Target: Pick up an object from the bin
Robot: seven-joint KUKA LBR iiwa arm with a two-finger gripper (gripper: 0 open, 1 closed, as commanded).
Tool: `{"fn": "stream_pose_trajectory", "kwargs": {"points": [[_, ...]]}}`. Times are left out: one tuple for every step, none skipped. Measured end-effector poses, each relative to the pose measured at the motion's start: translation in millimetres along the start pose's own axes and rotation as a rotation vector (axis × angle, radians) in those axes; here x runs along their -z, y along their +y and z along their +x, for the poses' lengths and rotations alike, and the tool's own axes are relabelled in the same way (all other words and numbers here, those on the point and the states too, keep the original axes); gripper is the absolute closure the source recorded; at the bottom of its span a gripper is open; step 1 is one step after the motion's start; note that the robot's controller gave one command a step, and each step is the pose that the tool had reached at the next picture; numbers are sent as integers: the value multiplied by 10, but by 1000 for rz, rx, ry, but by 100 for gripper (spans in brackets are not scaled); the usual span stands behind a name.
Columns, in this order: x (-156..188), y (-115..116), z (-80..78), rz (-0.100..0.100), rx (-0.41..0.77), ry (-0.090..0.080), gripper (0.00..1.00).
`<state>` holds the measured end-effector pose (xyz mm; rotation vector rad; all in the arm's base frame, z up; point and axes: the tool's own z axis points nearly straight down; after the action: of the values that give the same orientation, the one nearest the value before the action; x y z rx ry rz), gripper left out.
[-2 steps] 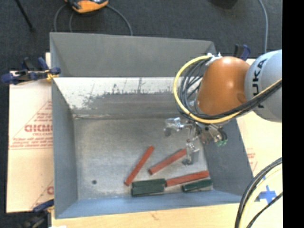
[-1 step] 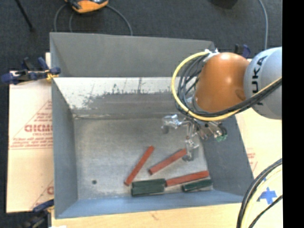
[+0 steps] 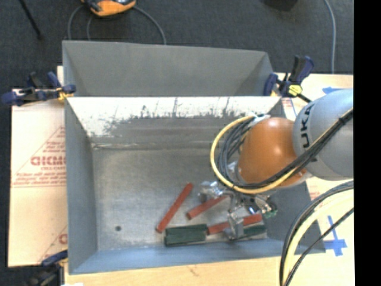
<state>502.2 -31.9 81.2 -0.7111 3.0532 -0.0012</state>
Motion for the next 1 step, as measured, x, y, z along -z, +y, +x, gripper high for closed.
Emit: {"fn": "stream_pose_trajectory", "kwargs": {"points": [[-203, 41, 35, 7, 108, -4, 100]]}}
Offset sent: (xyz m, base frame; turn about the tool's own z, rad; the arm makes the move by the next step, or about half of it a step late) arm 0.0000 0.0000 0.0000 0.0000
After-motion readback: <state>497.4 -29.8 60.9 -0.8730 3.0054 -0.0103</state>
